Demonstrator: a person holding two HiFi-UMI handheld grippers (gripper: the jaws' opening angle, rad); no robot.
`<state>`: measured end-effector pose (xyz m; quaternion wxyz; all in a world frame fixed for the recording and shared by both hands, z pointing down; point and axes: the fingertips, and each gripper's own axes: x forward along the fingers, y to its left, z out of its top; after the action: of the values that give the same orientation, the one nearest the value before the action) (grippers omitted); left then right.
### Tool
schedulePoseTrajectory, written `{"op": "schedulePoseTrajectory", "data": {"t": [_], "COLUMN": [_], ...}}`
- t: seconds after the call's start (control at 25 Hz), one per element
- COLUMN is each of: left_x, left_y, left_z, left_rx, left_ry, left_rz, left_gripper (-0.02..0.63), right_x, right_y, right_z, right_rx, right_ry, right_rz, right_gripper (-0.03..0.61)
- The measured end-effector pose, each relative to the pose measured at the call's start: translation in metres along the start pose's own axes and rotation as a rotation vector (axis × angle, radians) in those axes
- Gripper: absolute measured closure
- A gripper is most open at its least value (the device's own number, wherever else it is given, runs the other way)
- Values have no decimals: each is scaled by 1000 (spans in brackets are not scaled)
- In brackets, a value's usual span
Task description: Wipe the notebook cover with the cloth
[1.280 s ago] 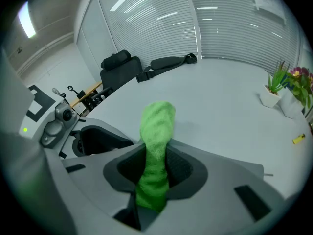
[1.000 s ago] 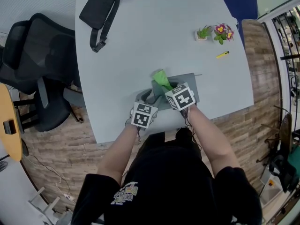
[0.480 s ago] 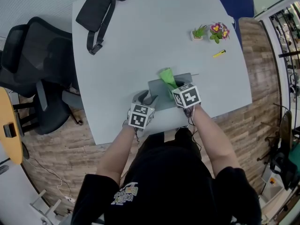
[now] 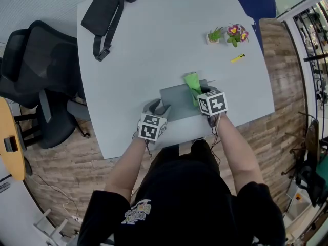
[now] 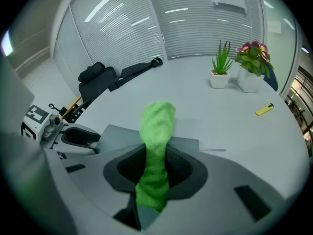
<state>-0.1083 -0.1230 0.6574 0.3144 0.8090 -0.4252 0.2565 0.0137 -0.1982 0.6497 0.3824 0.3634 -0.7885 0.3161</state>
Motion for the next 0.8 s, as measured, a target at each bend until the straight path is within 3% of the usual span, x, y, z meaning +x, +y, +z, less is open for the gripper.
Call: {"op": "schedulePoseTrajectory", "data": {"t": [0.8], "left_x": [1], "left_y": [-1], "left_z": [1], "left_rx": [1], "left_ry": [-2], "left_rz": [0], "left_gripper": [420], "right_x": [-30], "right_y": [-73], "right_z": [-13], "right_rx": [145], "right_ry": [-41], "right_rz": [-152], "right_gripper": [468]}}
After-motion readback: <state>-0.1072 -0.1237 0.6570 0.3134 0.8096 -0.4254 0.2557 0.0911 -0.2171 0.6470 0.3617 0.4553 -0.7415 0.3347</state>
